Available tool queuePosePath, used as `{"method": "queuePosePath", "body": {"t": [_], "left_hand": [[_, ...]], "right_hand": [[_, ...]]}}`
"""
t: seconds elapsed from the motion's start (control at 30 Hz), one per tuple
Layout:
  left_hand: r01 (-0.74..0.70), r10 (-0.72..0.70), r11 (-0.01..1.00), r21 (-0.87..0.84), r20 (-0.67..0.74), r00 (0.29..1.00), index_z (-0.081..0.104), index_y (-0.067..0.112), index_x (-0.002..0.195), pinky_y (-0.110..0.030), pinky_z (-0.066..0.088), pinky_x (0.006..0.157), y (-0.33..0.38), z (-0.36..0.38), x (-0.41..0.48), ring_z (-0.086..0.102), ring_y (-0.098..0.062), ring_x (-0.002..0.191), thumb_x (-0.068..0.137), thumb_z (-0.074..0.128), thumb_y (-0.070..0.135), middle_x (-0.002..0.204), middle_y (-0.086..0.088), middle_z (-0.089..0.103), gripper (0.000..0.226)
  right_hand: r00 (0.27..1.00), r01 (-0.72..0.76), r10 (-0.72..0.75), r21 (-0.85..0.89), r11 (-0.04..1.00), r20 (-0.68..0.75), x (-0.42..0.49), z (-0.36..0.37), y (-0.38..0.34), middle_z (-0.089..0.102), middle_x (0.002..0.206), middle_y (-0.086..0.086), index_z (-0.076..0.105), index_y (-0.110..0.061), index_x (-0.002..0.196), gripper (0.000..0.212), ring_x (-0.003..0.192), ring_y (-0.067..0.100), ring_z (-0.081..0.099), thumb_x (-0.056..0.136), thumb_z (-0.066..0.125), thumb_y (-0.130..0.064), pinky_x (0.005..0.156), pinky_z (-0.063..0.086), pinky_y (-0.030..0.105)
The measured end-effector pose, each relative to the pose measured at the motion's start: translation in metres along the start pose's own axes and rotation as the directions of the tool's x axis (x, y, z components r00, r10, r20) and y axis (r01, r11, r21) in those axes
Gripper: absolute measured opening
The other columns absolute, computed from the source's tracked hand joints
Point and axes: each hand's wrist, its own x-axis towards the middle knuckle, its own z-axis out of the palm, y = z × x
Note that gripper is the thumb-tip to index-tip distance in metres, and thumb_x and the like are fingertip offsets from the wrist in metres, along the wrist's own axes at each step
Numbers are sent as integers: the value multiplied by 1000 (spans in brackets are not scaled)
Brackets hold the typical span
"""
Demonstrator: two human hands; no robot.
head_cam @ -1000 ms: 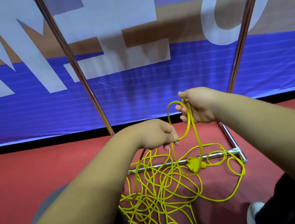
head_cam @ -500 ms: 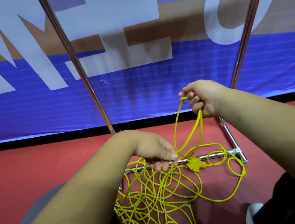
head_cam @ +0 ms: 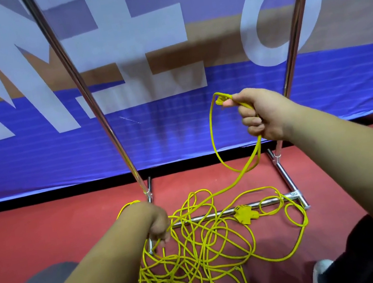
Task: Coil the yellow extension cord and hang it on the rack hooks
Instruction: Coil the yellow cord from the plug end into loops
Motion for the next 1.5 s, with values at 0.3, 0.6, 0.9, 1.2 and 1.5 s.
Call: {"method": "queuePosePath", "body": {"t": [0.3,0.6,0.9,1.2,1.5], "left_hand": [[-280,-167,590,-757,-453,876,70,-4,92,-35,63,54,16,-35,-37,71,-25,55,104,62,18,63,-13,69,27],[-595,-111,-105,-797,-585,803,66,7,95,-29,59,62,45,-72,-85,59,-13,63,99,70,16,77,-3,65,11],[-664,-48,507,-549,-788,614,74,19,116,-34,49,70,47,-63,-101,78,-22,86,100,61,4,85,-5,71,25],[-498,182,863,80,-970,159,69,34,134,-19,45,74,56,-66,-106,54,-19,88,90,43,-17,105,0,47,72],[-900,-100,326,-289,-957,271,69,16,120,-27,56,62,65,-60,-129,68,-13,66,94,74,11,94,-4,78,27]], "right_hand": [[998,-47,52,-152,987,27,-2,3,11,27,60,-6,74,-9,114,34,46,10,14,102,56,-35,36,12,22],[997,-56,64,-208,977,32,4,19,29,62,77,-1,71,-10,110,21,50,11,36,101,58,-23,41,28,23],[998,13,-22,-142,990,-65,8,18,36,43,63,-6,74,-13,114,34,45,10,23,106,59,-43,38,20,24],[997,-4,-18,-311,950,-69,12,29,53,55,85,10,65,-18,101,20,48,14,27,89,79,-25,43,25,24],[988,142,-97,-469,872,117,10,42,63,55,66,-5,64,-23,92,27,49,13,32,83,87,-33,46,28,27]]}}
